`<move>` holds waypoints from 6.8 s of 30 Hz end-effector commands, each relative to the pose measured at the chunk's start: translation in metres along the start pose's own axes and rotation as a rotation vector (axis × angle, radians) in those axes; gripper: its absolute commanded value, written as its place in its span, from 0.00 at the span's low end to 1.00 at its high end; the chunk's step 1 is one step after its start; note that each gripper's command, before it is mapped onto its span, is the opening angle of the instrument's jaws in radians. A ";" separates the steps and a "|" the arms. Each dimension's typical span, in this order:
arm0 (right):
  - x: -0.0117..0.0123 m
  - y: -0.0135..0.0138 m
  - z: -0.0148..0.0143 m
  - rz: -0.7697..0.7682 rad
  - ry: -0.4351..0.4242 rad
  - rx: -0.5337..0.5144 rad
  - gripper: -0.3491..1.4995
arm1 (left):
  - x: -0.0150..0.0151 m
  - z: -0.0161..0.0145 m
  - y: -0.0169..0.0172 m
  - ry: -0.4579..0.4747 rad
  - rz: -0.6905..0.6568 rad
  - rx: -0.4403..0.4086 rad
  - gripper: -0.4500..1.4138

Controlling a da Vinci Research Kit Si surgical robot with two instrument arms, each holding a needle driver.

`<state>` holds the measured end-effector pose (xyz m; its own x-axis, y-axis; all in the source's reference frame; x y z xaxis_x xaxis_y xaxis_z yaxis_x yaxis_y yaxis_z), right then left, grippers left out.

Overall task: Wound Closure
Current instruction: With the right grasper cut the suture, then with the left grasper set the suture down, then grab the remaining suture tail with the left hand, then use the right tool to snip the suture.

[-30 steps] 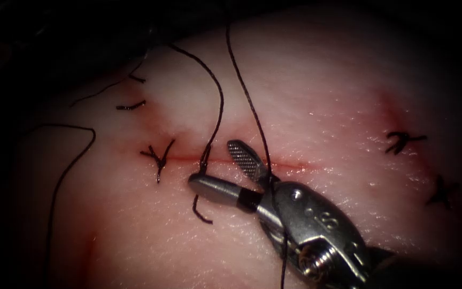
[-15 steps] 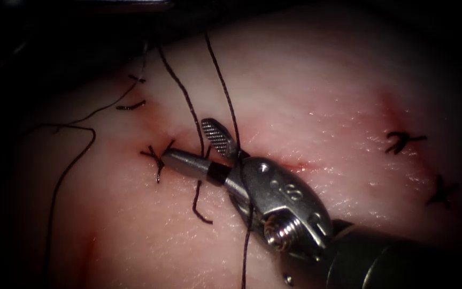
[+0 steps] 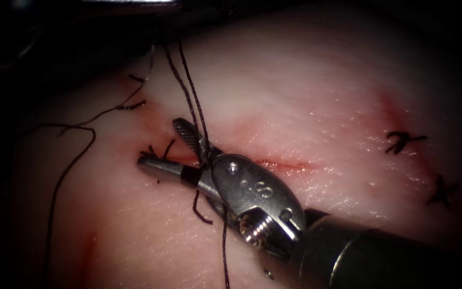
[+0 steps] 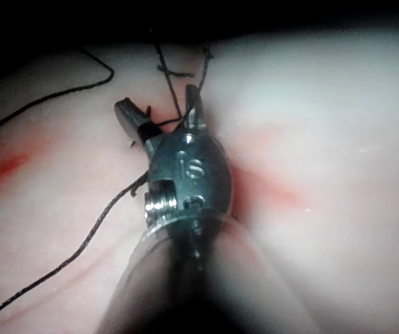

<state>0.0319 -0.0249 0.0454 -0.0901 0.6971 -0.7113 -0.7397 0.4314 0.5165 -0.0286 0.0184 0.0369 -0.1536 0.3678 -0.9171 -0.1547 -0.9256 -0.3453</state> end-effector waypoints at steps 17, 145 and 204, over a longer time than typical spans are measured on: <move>0.0005 -0.0005 0.0022 -0.015 0.015 -0.008 0.65 | 0.0012 0.0003 -0.0002 0.002 0.007 -0.003 0.00; 0.0076 0.0018 -0.0134 -0.375 -0.029 0.263 0.55 | -0.0211 0.0058 0.0107 -0.524 0.037 0.101 0.33; 0.0007 -0.0024 0.0013 -0.840 0.074 0.289 0.70 | -0.0176 0.0039 0.0091 -0.481 0.028 0.069 0.00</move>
<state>0.0333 -0.0257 0.0443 0.3597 0.0536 -0.9315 -0.3840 0.9184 -0.0954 -0.0307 0.0028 0.0503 -0.5914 0.3605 -0.7213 -0.2069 -0.9324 -0.2964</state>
